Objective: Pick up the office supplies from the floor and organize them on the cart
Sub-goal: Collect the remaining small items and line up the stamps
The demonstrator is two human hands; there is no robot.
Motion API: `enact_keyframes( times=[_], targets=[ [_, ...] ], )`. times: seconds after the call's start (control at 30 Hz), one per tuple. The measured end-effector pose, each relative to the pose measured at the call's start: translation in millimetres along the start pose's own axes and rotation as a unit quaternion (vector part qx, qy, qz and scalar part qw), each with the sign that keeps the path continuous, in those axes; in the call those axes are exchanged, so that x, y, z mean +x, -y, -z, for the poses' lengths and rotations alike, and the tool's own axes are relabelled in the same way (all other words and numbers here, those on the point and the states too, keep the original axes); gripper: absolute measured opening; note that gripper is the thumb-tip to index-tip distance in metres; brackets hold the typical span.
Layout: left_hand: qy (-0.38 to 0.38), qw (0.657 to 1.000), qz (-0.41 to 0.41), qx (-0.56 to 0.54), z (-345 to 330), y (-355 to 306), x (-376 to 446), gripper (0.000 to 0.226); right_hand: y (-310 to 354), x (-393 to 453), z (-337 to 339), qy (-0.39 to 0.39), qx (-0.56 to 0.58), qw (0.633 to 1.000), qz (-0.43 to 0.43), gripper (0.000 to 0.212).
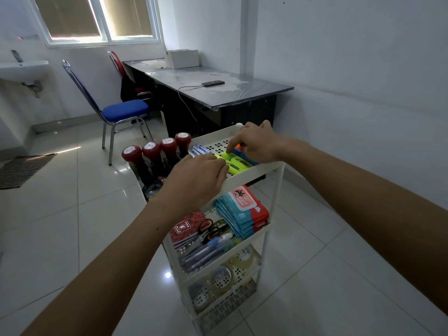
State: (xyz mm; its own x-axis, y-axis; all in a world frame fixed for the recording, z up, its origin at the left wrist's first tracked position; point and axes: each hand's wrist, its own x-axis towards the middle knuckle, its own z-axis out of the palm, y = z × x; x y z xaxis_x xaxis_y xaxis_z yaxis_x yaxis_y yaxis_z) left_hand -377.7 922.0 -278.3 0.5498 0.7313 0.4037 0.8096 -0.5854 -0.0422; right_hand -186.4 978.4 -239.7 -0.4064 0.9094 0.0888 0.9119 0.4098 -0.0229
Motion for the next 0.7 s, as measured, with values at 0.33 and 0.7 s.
enact_keyframes(
  times=[0.33, 0.7],
  targets=[
    [-0.042, 0.99, -0.053, 0.121, 8, -5, -1, 0.038, -19, -44, -20, -0.244, 0.13, 0.959, -0.056, 0.042],
    [-0.138, 0.959, -0.075, 0.237, 12, -80, -32, 0.023, -14, -202, -104, -0.292, 0.303, 0.902, -0.099, 0.037]
  ],
)
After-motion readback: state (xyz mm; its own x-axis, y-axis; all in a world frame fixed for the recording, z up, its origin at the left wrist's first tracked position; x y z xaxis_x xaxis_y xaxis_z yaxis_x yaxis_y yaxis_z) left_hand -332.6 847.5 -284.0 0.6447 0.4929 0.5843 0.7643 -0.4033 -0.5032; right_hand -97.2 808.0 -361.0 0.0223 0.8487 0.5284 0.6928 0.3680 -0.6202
